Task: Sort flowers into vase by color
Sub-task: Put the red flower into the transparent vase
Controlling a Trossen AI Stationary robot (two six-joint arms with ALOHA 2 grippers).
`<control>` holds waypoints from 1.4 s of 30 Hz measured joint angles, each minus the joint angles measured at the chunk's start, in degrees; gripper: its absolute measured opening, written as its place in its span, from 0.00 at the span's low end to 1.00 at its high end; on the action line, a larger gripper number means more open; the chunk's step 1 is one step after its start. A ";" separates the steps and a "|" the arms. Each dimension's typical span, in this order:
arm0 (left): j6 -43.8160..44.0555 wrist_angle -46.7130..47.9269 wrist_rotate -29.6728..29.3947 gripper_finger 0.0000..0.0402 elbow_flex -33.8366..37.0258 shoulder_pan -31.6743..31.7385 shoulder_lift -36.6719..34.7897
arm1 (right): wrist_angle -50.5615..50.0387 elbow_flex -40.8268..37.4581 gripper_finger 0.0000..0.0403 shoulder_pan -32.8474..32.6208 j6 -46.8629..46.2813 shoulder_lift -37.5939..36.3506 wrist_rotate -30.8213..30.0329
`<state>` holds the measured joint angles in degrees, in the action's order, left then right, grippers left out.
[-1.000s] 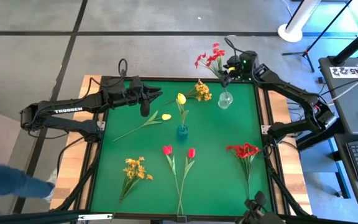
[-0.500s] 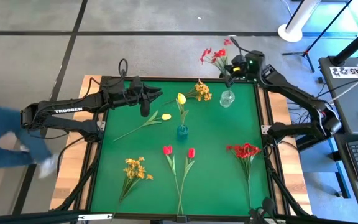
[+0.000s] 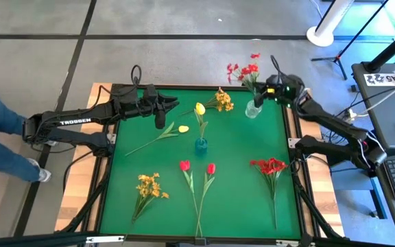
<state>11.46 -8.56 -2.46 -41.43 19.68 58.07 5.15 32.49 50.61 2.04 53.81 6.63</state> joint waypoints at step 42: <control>0.29 -0.09 -0.04 0.24 0.00 0.00 0.01 | 50.21 -20.24 0.00 -9.11 -16.07 8.97 -4.96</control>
<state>11.75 -8.65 -2.50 -41.43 19.68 58.08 55.35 12.25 41.50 -14.02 62.79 1.67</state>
